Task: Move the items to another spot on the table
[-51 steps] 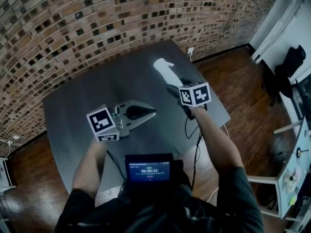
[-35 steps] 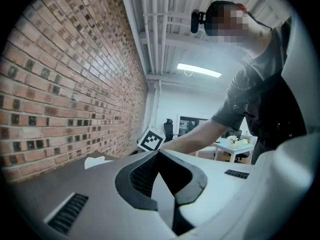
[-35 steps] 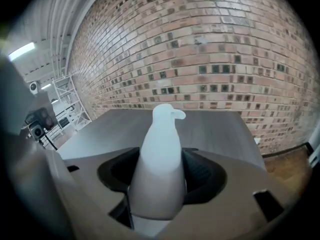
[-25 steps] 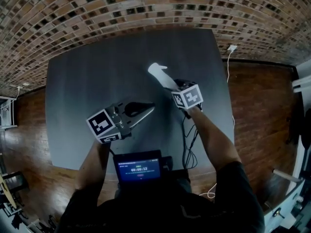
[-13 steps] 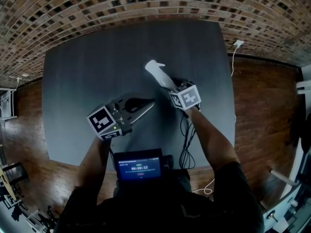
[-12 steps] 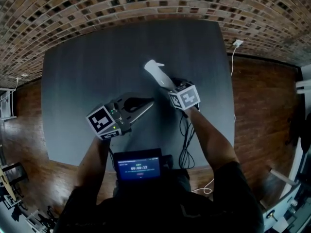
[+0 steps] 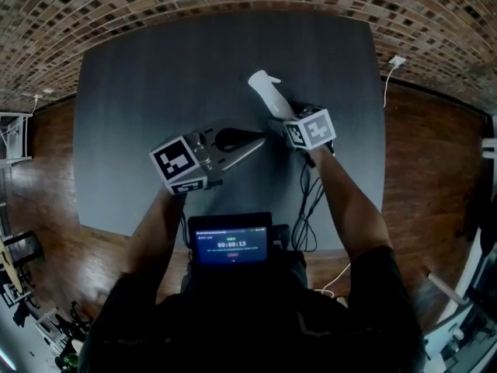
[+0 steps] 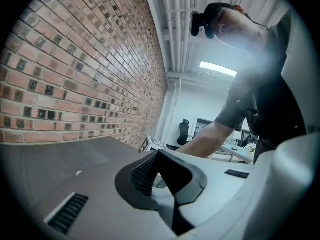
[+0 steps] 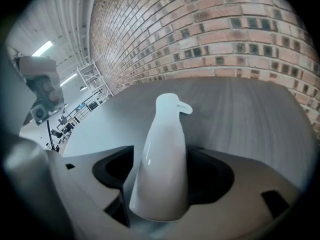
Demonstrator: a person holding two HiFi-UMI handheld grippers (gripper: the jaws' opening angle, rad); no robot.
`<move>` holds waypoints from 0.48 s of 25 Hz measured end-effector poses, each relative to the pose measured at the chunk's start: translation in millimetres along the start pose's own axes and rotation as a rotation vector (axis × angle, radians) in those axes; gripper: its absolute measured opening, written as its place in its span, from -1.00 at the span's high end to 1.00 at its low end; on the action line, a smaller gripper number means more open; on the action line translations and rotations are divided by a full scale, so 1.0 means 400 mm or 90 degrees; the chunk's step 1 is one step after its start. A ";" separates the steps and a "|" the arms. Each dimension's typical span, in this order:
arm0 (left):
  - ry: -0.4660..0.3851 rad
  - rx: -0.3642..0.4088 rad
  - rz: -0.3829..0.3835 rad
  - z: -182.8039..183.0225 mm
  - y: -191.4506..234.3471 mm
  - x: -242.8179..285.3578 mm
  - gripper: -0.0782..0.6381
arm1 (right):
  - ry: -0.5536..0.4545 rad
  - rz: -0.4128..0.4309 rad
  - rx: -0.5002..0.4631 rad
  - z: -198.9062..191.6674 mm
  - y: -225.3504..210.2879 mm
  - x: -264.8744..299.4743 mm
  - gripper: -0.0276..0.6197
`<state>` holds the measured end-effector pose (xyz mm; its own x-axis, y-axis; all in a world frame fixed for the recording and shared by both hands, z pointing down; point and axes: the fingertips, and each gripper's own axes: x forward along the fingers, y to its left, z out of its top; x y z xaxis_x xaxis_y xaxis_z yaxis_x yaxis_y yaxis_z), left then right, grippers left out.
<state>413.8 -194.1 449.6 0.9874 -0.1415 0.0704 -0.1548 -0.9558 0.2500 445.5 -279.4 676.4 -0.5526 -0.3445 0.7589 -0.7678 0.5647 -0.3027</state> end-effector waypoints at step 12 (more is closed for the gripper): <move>-0.010 0.059 0.030 0.088 -0.119 -0.067 0.80 | -0.086 -0.037 -0.025 0.088 0.048 -0.143 -0.27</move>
<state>395.7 -153.7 401.7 0.9797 -0.1899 0.0645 -0.1979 -0.9676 0.1569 450.9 -275.4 606.9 -0.5479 -0.4737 0.6895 -0.7881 0.5687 -0.2355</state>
